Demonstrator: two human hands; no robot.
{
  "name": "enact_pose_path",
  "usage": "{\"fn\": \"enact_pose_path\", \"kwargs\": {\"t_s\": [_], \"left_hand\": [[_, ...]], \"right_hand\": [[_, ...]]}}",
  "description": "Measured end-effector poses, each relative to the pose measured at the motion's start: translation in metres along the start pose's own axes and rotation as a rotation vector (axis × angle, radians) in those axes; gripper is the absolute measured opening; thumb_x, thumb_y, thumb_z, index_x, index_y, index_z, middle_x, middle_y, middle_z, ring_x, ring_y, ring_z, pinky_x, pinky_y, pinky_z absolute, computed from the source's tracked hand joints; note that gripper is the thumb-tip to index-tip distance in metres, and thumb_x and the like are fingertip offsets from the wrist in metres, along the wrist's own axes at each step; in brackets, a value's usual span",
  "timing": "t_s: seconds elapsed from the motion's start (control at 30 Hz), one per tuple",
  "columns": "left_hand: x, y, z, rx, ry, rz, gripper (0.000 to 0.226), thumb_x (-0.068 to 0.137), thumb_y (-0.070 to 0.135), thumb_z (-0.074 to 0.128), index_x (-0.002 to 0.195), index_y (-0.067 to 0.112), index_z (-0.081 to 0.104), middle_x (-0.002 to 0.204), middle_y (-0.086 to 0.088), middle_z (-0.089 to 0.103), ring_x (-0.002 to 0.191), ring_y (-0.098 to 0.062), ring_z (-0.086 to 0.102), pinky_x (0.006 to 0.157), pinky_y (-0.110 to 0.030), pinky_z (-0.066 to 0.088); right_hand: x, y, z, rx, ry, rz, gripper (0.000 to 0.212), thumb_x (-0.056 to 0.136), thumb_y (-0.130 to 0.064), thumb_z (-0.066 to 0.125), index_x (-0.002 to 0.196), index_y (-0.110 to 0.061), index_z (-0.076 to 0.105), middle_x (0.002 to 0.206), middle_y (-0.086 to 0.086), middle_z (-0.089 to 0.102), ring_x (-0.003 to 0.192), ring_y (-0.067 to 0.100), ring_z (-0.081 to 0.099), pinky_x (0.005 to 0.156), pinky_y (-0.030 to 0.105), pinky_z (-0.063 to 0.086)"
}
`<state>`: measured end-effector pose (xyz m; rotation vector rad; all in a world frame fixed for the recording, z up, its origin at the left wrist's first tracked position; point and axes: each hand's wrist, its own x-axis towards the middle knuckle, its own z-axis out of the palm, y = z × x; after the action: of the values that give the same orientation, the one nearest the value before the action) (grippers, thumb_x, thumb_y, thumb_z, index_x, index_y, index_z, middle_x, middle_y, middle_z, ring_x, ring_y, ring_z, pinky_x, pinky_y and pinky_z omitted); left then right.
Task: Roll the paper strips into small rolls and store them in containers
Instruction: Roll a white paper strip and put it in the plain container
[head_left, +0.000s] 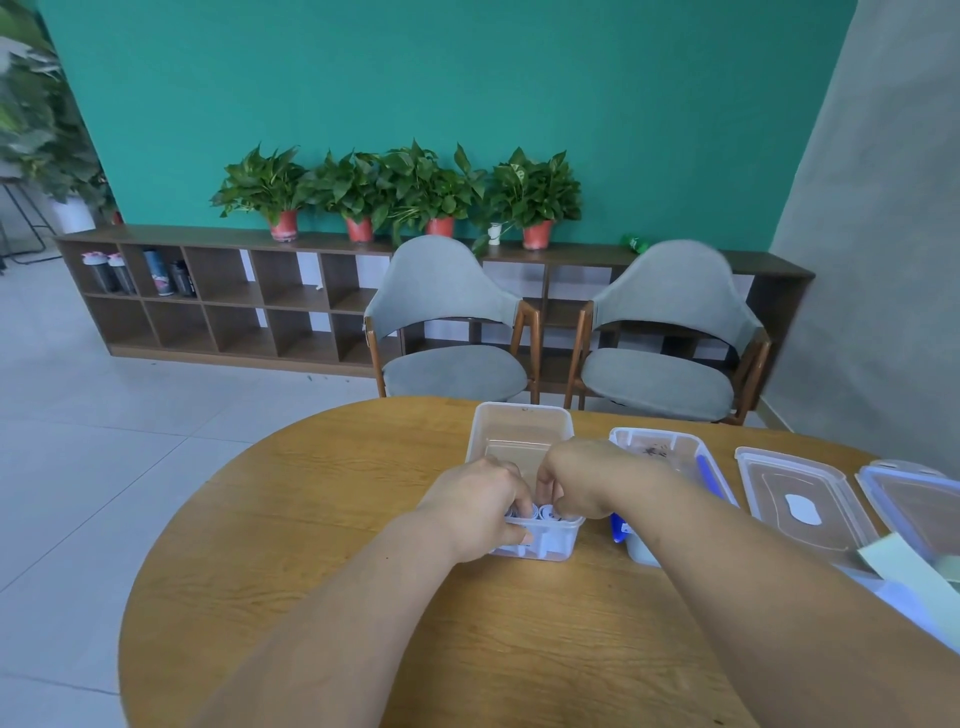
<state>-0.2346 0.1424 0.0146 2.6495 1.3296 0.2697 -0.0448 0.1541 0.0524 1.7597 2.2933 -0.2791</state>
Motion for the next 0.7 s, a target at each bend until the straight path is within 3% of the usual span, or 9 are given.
{"fn": "enact_pose_path", "kwargs": {"t_s": [0.33,0.5,0.7], "left_hand": [[-0.002,-0.002,-0.007,0.034,-0.014,-0.017,0.044,0.083,0.043,0.085,0.124,0.033,0.072,0.123,0.011,0.065,0.113,-0.013,0.059,0.089,-0.035,0.055],[-0.004,-0.001,-0.013,0.034,-0.023,-0.036,0.044,0.082,0.041,0.086,0.124,0.034,0.071,0.124,0.011,0.065,0.116,-0.013,0.059,0.093,-0.038,0.056],[-0.007,0.006,-0.022,0.045,-0.028,-0.066,0.049,0.082,0.044,0.085,0.127,0.035,0.068,0.128,0.012,0.062,0.120,-0.013,0.059,0.096,-0.038,0.055]], "right_hand": [[0.003,0.001,0.003,-0.013,0.009,0.035,0.029,0.091,-0.025,0.074,0.117,-0.038,0.073,0.114,-0.010,0.070,0.103,0.018,0.066,0.088,0.036,0.058],[0.003,0.002,0.003,-0.018,0.032,0.053,0.032,0.090,-0.017,0.070,0.109,-0.042,0.072,0.109,-0.011,0.068,0.099,0.018,0.066,0.083,0.034,0.059],[-0.016,0.006,-0.008,-0.012,0.141,0.040,0.034,0.095,-0.019,0.061,0.120,-0.040,0.070,0.114,-0.008,0.065,0.110,0.020,0.061,0.088,0.035,0.055]]}}
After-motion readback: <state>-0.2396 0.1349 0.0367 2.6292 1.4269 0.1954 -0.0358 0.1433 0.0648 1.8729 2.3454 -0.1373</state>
